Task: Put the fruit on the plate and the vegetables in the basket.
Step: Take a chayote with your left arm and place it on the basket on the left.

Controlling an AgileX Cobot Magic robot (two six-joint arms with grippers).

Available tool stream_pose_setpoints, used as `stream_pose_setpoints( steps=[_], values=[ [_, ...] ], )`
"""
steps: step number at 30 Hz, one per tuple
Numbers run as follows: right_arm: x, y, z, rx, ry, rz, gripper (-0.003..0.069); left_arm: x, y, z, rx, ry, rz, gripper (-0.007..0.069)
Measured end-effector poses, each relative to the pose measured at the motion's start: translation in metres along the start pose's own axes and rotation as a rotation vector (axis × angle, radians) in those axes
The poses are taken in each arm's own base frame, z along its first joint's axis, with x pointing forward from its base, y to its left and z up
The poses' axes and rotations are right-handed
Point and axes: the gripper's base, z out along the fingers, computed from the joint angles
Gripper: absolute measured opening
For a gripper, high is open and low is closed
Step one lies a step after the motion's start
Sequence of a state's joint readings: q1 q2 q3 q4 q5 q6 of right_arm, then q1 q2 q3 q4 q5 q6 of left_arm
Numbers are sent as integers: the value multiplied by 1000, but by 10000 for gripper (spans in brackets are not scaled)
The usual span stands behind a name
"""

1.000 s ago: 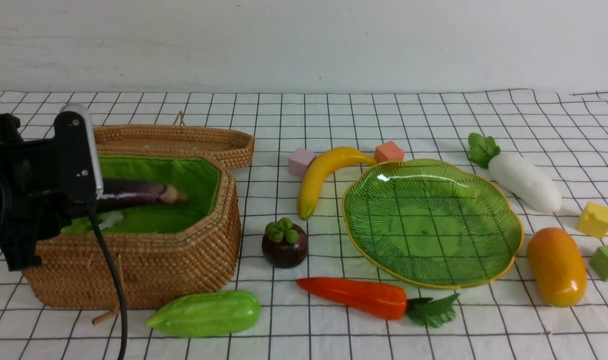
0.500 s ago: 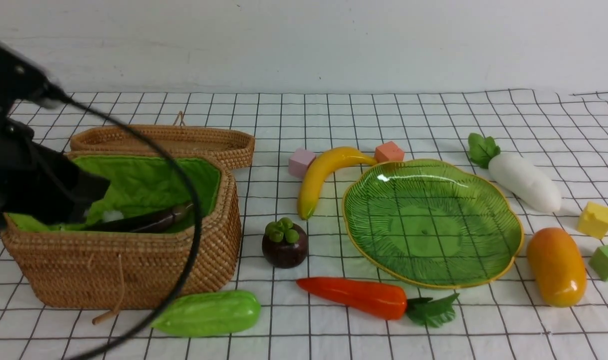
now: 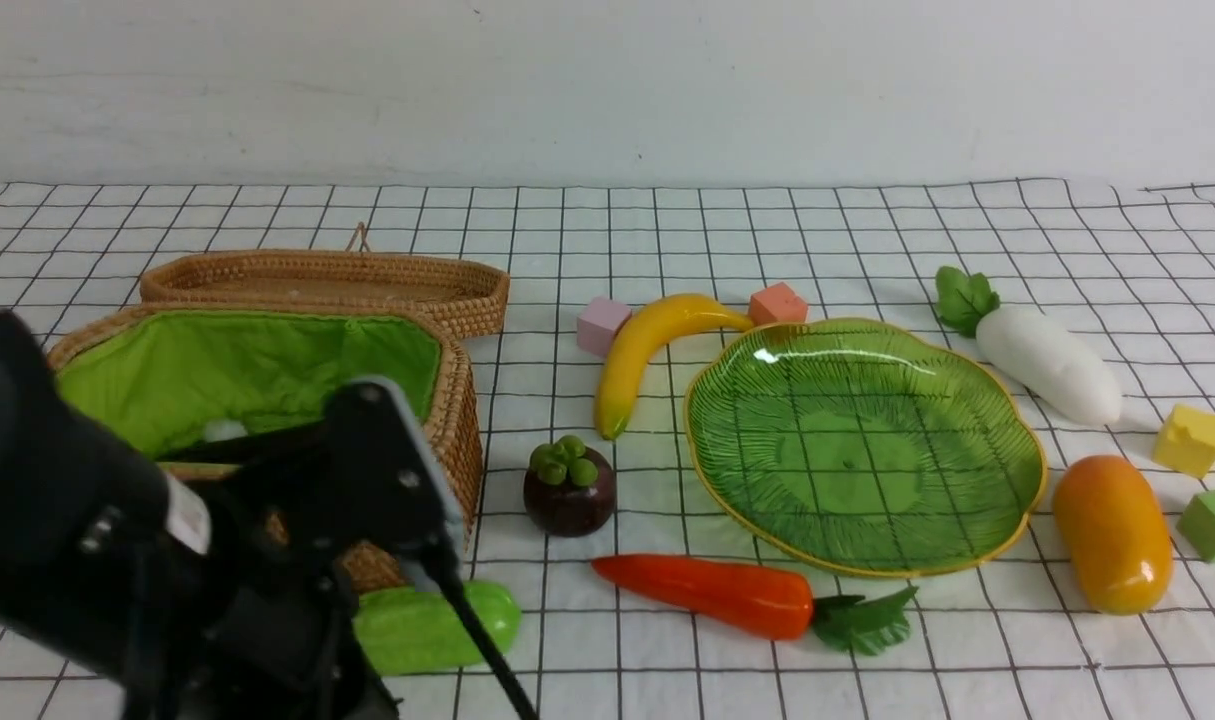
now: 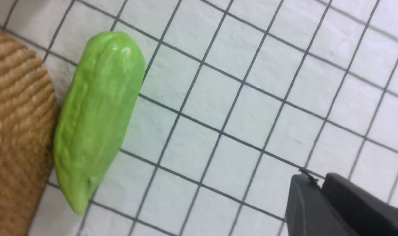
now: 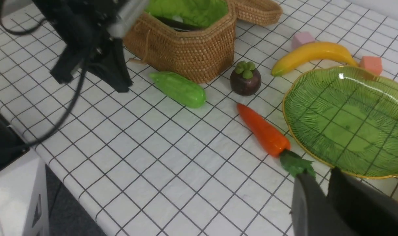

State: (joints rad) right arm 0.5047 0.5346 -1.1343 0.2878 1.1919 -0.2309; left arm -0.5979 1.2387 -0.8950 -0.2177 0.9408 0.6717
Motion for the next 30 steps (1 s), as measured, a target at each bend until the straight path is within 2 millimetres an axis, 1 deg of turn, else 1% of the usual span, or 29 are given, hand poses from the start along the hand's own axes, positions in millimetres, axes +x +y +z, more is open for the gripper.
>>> stream_pose_setpoints(
  steps=[2, 3, 4, 5, 7, 9, 10, 12, 13, 14, 16, 19, 26, 30],
  values=[
    [1, 0, 1, -6, 5, 3, 120, -10, -4, 14, -23, 12, 88, 169],
    [1, 1, 1, -7, 5, 3, 120, -13, -4, 17, -36, 3, 104, 188],
    [1, 1, 0, -14, 4, 6, 120, -21, -4, 29, -70, -8, 159, 284],
    [1, 2, 0, -19, 6, 8, 120, -25, -1, 36, -93, -15, 183, 337],
    [2, 3, 0, -30, 17, 11, 120, -29, 5, 48, -131, -18, 219, 424],
    [3, 4, 0, -40, 31, 13, 120, -33, 10, 61, -160, -16, 250, 493],
    [3, 4, 0, -43, 33, 14, 120, -33, 10, 61, -163, -20, 250, 498],
    [4, 5, 0, -57, 42, 18, 122, -34, 15, 74, -179, 0, 275, 524],
    [4, 6, 0, -66, 46, 21, 121, -34, 20, 84, -192, 15, 279, 532],
    [4, 6, 0, -69, 45, 22, 121, -34, 21, 85, -195, 15, 279, 532],
    [4, 8, 0, -89, 45, 29, 123, -30, 32, 99, -217, 59, 251, 530],
    [4, 9, 0, -103, 47, 34, 123, -27, 39, 104, -239, 84, 216, 523],
    [5, 9, 0, -104, 49, 29, 123, -27, 42, 104, -261, 90, 223, 522],
    [4, 9, 0, -105, 48, 10, 123, -23, 44, 113, -252, 141, 248, 522]
  ],
)
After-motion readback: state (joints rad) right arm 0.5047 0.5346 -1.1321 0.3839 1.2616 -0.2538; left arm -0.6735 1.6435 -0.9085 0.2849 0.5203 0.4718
